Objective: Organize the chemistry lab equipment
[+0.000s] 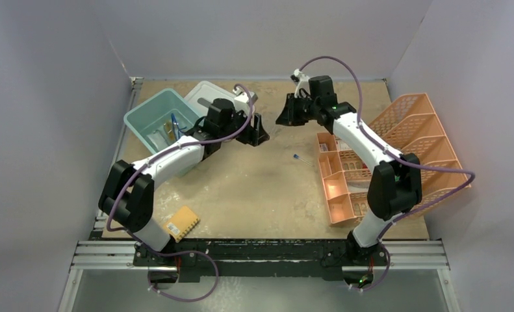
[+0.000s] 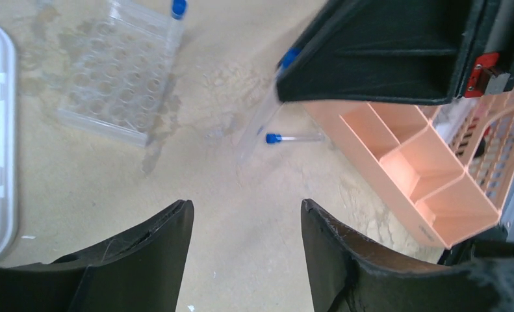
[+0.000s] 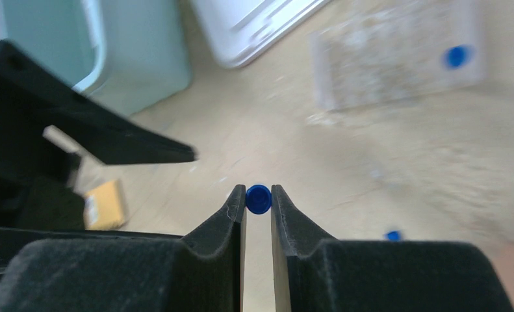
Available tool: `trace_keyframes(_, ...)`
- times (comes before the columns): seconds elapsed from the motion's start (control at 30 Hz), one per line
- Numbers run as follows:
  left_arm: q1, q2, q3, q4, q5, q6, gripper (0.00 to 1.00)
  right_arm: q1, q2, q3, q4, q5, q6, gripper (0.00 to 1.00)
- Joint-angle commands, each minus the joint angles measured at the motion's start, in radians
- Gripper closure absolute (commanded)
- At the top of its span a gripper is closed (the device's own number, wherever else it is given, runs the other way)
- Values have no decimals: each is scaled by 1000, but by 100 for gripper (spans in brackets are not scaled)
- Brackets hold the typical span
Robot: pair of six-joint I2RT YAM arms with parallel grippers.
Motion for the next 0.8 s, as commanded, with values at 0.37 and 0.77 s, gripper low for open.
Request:
trace_keyframes(0.37, 51, -116, 77, -23, -292, -100, 37, 149, 37, -71, 372, 800, -175, 92)
trace_keyframes(0.77, 51, -119, 51, -16, -265, -121, 37, 155, 163, -19, 401, 835, -138, 92)
